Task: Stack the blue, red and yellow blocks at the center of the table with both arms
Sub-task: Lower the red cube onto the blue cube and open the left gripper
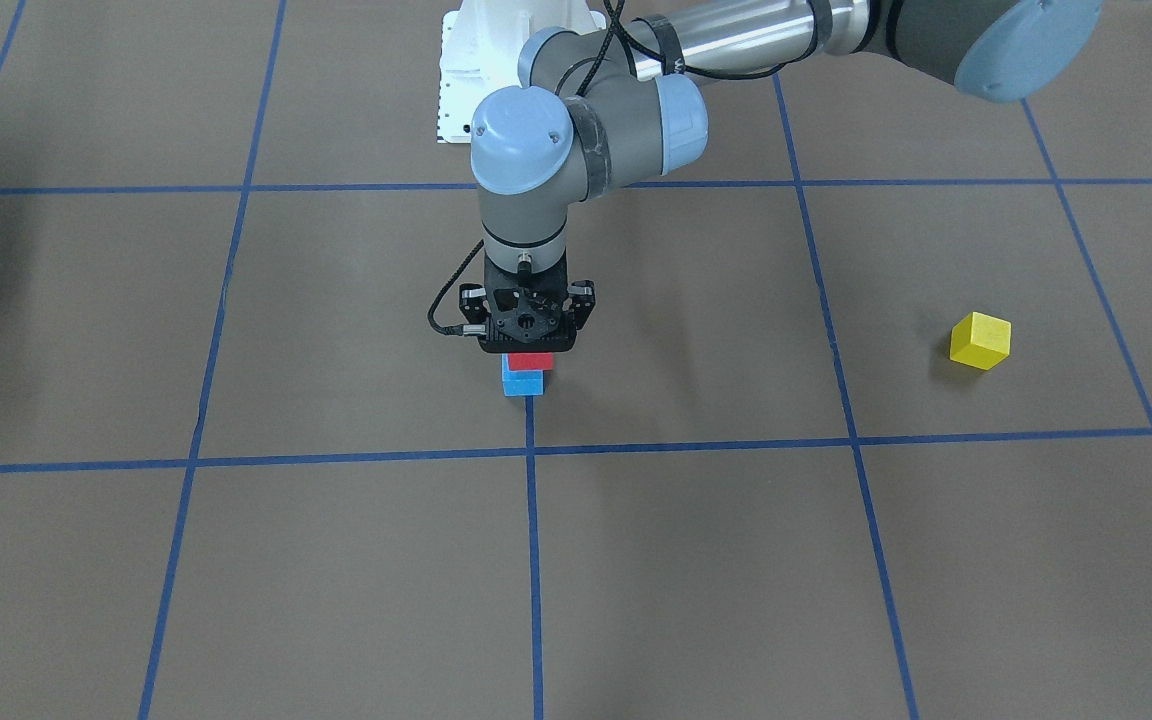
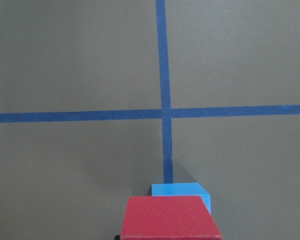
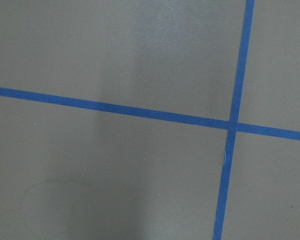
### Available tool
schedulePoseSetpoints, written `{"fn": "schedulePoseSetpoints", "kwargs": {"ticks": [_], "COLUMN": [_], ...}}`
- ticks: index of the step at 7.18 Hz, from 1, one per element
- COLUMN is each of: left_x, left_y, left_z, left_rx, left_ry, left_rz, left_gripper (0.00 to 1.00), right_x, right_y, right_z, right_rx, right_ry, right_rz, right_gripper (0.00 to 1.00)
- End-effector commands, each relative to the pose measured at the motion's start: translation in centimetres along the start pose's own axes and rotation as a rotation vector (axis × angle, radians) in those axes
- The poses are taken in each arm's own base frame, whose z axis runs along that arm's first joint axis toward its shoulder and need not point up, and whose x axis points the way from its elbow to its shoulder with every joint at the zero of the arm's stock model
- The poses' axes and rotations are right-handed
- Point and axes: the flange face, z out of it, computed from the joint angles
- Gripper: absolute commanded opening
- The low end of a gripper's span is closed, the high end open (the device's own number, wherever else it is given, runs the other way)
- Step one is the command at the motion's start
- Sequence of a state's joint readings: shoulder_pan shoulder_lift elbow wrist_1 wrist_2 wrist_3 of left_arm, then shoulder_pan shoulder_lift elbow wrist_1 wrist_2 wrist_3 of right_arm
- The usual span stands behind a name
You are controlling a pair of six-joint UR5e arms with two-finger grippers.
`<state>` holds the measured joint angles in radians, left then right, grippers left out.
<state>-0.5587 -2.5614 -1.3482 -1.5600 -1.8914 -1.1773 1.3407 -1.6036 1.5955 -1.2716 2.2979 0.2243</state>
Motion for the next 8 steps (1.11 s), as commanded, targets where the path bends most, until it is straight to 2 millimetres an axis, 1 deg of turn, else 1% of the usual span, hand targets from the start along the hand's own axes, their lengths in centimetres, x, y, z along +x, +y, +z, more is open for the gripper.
{"fn": "schedulePoseSetpoints", "kwargs": {"ticks": [1,2,5,8], "left_x": [0.47,0.98,0.72,0.82], "left_y": [0.06,-0.19,-0.34,-0.14], "left_z": [0.11,0.25,0.90,1.00], "left_rx": [-0.003,-0.005,-0.008,-0.011], "left_ry": [-0.001,-0.006,-0.019,-0.019], "left_rz": [-0.011,-0.013,-0.017,-0.014], "left_gripper": [0.00,0.00,0.00,0.00], "right_x": [-0.01,0.04,0.15,0.26], "right_y": [-0.03,0.05,0.03,0.13], "right_z": [-0.01,0.03,0.16,0.25], "right_rx": [0.000,-0.001,-0.003,-0.005], "right_ry": [0.000,0.000,0.001,0.001], "right_rz": [0.000,0.002,0.004,0.005], "right_gripper": [1.00,1.00,1.00,1.00]}}
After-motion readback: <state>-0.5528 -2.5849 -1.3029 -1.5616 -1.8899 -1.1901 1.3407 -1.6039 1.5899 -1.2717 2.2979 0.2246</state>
